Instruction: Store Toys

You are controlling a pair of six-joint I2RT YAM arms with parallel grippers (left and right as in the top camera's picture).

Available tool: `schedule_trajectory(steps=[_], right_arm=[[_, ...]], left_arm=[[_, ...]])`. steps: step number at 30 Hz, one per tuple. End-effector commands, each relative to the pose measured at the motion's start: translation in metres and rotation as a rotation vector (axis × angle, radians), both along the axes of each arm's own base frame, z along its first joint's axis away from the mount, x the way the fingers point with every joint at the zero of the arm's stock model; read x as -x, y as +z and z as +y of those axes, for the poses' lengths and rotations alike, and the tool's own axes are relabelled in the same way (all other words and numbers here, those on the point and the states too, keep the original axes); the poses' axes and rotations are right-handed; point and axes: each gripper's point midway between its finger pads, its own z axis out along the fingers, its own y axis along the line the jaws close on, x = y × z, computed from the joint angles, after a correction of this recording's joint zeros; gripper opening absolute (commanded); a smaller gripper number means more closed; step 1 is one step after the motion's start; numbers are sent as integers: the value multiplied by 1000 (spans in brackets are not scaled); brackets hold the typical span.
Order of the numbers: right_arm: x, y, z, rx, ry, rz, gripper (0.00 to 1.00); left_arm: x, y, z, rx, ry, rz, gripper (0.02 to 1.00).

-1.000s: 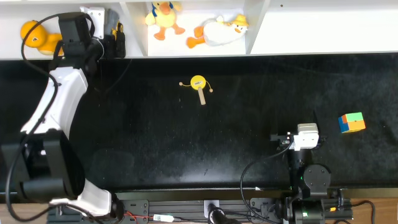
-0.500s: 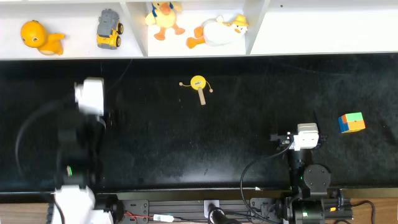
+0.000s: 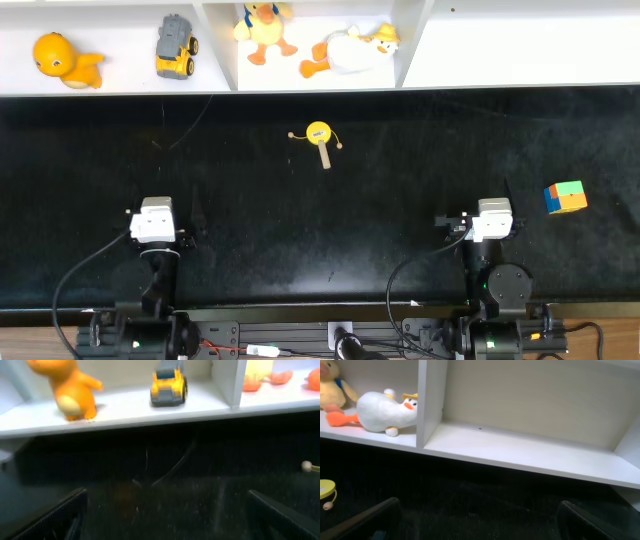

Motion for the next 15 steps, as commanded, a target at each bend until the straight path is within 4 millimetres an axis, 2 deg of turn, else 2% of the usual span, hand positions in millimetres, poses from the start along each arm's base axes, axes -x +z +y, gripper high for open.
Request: schedule_trajectory(steps=[1,4,15], right_arm=[[0,-4,1,-1,6,2,996],[0,-4,1,-1,6,2,996],[0,-4,1,-1,6,2,996]], left_arm=[[3,15,1,2,6,-70,998],[2,15,-10,9,-57,-70,998],[2,16,-9,8,-54,-74,998]])
